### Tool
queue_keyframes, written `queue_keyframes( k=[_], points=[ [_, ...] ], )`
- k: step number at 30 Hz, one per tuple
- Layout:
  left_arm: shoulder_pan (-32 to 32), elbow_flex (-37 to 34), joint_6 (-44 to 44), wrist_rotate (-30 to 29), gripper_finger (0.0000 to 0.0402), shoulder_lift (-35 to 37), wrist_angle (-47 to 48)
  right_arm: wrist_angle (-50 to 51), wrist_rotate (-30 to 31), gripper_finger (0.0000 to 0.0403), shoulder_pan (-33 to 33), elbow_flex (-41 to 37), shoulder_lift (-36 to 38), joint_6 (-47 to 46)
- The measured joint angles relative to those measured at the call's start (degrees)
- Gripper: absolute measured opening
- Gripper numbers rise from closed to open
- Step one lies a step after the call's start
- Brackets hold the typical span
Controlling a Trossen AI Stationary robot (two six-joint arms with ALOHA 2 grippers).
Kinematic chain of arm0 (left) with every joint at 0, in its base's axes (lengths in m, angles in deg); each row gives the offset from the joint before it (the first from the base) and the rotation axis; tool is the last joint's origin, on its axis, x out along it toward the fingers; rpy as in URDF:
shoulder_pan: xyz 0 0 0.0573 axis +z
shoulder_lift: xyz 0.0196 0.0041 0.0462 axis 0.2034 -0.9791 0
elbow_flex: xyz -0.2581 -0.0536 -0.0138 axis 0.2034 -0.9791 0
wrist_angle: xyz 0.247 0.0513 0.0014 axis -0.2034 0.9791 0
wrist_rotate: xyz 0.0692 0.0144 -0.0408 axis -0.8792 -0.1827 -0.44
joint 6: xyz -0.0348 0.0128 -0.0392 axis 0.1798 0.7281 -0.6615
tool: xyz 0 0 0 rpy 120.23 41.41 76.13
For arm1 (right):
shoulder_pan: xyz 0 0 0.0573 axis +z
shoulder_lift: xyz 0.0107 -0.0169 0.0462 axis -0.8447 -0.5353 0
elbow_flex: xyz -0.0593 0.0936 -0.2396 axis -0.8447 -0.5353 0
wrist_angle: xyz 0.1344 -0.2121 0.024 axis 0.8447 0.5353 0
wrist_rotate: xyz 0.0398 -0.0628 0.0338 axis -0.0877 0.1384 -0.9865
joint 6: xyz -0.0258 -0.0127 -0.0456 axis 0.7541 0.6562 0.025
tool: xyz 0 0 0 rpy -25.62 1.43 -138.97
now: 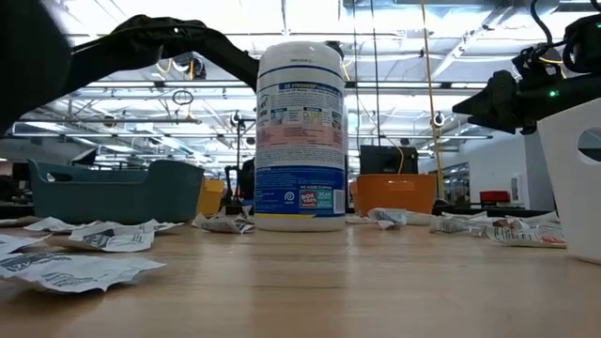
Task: Pick & Place First Aid Supplies
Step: Put the blue pad into the blue bin
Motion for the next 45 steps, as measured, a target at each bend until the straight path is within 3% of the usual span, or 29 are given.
queue_keyframes(
  k=[11, 18, 37, 45],
  points=[
    [0.01, 0.15, -1.55, 0.85, 0.0008, 12.15, 4.84, -0.02, -0.01, 0.0357, 0.02, 0.0, -0.04, 0.0],
    [-1.86, -1.82, -4.65, 4.88, 0.0004, 17.12, 8.24, -0.02, 0.0, 0.0357, 0.02, 0.0, -0.04, -0.01],
    [-8.29, -45.95, -20.87, 5.05, 0.0001, 48.54, -4.08, -0.01, 0.0, 0.0357, 0.01, 0.0, -0.04, -0.01],
    [-8.59, -55.19, -25.18, 4.75, 0.0001, 57.98, -3.32, -0.02, 0.0, 0.0357, 0.02, 0.0, -0.04, 0.0]
  ],
)
